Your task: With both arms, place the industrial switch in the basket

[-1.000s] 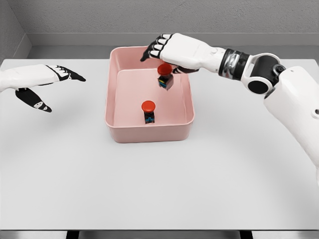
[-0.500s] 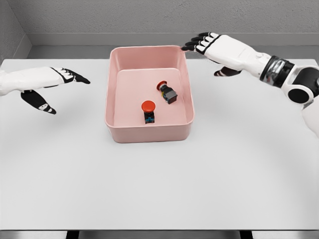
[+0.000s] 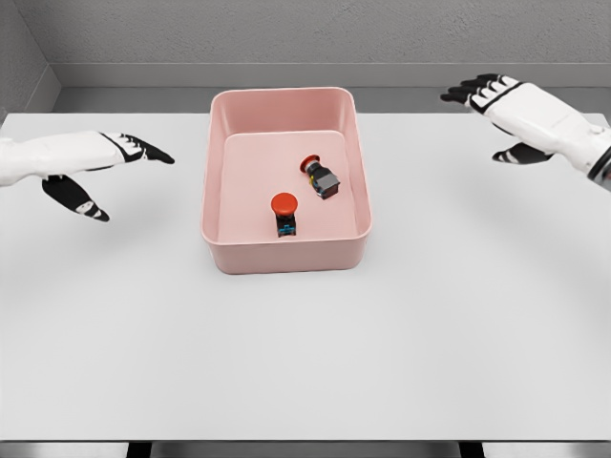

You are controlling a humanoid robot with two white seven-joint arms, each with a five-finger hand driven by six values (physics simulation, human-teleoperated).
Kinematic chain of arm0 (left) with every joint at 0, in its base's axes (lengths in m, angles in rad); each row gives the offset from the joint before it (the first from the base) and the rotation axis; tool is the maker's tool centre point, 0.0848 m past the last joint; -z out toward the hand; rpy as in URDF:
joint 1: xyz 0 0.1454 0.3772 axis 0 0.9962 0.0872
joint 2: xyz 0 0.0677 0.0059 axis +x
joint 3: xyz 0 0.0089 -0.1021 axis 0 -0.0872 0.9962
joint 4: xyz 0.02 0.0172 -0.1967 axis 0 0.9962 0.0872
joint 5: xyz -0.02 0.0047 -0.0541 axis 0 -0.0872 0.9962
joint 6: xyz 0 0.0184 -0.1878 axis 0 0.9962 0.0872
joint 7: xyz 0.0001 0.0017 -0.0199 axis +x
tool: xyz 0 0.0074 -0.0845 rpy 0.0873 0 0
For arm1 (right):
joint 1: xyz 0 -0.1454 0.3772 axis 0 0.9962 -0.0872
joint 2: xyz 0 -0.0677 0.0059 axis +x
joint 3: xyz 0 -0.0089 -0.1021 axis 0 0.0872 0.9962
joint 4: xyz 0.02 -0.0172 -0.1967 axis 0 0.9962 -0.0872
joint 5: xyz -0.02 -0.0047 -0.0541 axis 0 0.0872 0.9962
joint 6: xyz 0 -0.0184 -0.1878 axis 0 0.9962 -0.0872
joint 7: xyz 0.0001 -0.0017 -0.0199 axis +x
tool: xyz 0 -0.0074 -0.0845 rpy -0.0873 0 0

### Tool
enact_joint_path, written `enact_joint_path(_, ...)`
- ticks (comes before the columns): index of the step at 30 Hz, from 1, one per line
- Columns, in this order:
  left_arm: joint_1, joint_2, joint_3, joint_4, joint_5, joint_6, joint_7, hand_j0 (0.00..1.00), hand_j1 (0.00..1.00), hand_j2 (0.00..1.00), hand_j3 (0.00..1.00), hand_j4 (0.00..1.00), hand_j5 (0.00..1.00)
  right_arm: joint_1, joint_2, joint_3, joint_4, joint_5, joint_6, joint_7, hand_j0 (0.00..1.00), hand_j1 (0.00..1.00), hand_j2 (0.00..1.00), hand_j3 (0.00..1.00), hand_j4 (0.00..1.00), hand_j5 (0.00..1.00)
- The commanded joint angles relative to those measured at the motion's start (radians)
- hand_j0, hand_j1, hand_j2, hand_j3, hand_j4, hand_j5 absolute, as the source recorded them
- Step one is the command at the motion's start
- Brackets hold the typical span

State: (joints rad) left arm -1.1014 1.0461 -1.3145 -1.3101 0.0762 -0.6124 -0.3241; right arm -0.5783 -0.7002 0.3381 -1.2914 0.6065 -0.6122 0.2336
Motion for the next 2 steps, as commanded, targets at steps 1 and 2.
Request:
enact_joint_path(1,0.0,0.0,0.001,0.0,0.007,0.002,0.0,1.0,1.0,1.0,1.0,1.0,1.0,-0.002,-0.01,-0.002,-0.012,-0.016,0.001,0.0,1.0,1.0,1.0,1.0,1.0,1.0)
enact_joint_path(2,0.0,0.0,0.001,0.0,0.007,0.002,0.0,1.0,1.0,1.0,1.0,1.0,1.0,-0.002,-0.01,-0.002,-0.012,-0.019,0.001,0.0,1.0,1.0,1.0,1.0,1.0,1.0)
